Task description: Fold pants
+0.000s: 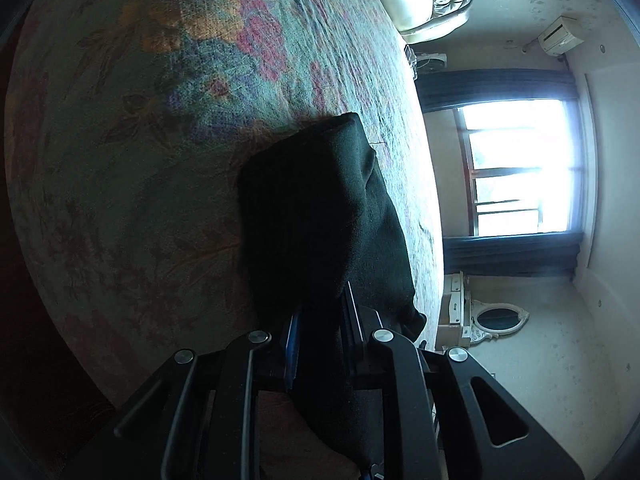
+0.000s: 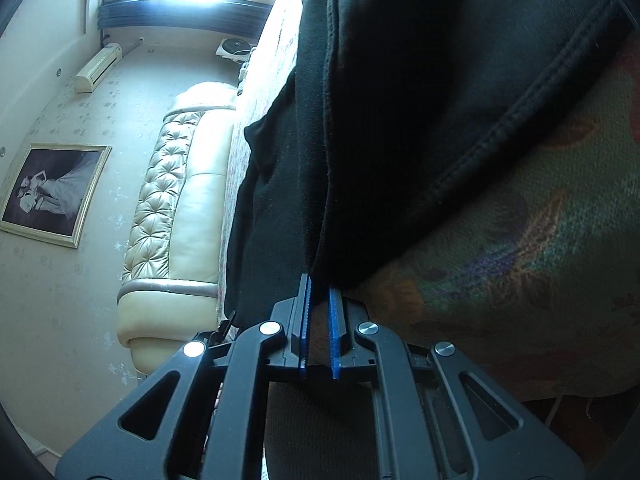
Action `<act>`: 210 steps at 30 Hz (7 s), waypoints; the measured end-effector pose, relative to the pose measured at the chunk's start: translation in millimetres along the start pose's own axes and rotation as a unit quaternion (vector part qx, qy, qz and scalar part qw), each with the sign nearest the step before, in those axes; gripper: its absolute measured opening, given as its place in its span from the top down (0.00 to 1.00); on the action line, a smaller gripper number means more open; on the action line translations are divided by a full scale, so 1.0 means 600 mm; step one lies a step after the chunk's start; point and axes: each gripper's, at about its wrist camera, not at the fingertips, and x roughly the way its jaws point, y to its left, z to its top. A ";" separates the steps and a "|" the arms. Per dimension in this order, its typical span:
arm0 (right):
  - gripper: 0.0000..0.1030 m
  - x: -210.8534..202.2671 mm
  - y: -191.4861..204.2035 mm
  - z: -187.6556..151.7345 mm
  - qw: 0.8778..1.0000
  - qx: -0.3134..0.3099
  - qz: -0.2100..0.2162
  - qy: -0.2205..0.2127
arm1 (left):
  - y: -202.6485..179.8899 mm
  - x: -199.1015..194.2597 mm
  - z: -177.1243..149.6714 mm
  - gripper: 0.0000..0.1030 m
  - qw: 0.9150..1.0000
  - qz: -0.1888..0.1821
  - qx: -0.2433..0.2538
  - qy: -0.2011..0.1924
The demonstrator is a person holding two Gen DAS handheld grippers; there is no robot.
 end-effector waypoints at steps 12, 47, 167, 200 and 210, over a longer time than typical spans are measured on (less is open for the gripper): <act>0.58 -0.084 0.032 0.028 0.998 -0.049 -0.033 -0.038 | -0.077 -0.079 0.004 0.39 0.982 0.029 0.177 -0.061; 0.91 0.120 0.102 0.667 0.841 -0.229 -0.489 -0.040 | -0.151 0.114 -0.051 0.05 0.966 0.124 0.226 -0.016; 0.93 -0.607 -0.314 0.296 0.956 0.017 -0.025 -0.292 | -0.292 0.296 -0.691 0.89 0.956 0.031 0.220 0.192; 0.23 -0.609 -0.274 0.519 0.990 -0.060 -0.003 -0.126 | -0.356 0.301 -0.698 0.39 0.900 -0.025 0.364 0.239; 0.19 -0.627 -0.305 0.487 0.997 -0.063 0.002 -0.051 | -0.376 0.306 -0.676 0.31 0.889 -0.053 0.388 0.239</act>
